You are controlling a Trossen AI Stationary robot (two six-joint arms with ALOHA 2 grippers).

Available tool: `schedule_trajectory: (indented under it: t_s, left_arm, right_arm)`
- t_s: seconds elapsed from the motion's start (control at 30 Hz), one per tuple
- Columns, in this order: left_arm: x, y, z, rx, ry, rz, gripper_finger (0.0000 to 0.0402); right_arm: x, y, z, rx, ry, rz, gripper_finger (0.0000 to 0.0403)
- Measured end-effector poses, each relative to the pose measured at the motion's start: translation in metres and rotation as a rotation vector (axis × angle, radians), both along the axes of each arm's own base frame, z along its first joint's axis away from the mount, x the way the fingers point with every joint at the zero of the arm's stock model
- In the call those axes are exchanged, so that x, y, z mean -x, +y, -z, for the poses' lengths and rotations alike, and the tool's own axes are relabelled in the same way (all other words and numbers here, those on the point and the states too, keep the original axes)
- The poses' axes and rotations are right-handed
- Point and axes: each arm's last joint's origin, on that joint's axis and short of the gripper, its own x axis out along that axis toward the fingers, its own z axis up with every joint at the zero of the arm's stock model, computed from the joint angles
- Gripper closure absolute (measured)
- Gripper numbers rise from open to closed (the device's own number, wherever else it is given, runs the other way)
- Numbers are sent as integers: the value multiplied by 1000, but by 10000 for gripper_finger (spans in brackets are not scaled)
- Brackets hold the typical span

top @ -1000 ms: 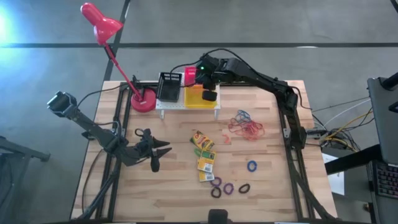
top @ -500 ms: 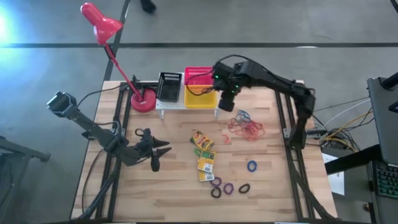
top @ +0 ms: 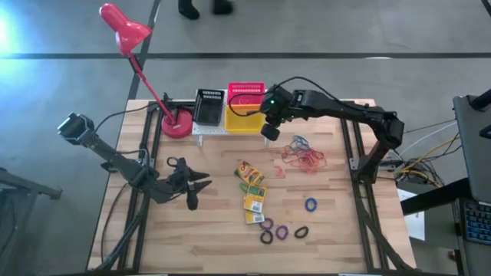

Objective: Pick & Place Office Desk Supplies
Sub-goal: Put the yellow bin on the shelf, then put the center yellow crayon box into the yellow bin on the shelf

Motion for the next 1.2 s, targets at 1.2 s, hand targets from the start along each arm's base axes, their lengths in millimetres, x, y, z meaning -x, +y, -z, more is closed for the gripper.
schedule_trajectory:
  t_s: [1.2]
  left_arm:
    - [-65, -13, 25, -72, 51, 10, 270]
  right_arm:
    - [1, 150, 152, -541, -201, -202, 278]
